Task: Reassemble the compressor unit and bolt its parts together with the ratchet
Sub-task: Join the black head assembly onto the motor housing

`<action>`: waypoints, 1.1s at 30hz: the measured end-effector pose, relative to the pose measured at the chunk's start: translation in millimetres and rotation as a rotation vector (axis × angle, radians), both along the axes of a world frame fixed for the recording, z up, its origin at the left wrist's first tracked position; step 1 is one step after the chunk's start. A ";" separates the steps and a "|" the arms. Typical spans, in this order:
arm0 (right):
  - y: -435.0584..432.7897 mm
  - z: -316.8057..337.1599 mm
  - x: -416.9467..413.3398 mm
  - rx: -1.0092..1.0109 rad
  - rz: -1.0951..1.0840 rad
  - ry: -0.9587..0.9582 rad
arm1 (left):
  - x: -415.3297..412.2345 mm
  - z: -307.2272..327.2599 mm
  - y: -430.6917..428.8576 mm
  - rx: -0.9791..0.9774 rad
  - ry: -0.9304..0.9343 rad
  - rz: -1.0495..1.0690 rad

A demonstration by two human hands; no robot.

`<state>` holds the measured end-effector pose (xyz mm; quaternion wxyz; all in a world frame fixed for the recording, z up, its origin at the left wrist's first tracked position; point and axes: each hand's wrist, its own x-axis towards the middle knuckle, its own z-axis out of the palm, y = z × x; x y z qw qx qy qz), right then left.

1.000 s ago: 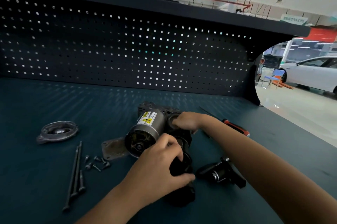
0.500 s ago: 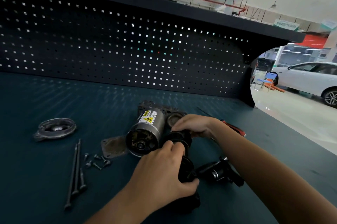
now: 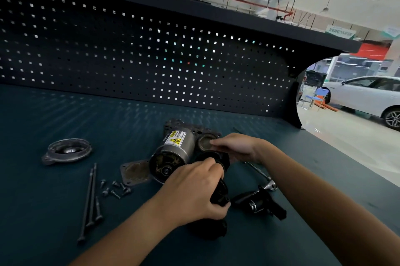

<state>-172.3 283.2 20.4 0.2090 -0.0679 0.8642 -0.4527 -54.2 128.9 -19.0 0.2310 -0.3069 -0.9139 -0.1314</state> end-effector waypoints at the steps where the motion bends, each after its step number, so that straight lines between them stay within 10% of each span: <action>1: 0.3 2.1 -0.9 0.075 -0.018 0.082 | -3.1 1.6 1.6 -0.042 0.033 0.000; 27: -0.2 -38.2 -17.3 -0.044 -0.567 0.773 | -44.2 8.5 -1.0 -0.110 0.206 -0.039; 33: 3.4 -34.5 -30.7 -0.394 -0.409 0.292 | -45.4 6.5 -1.4 -0.054 0.174 -0.033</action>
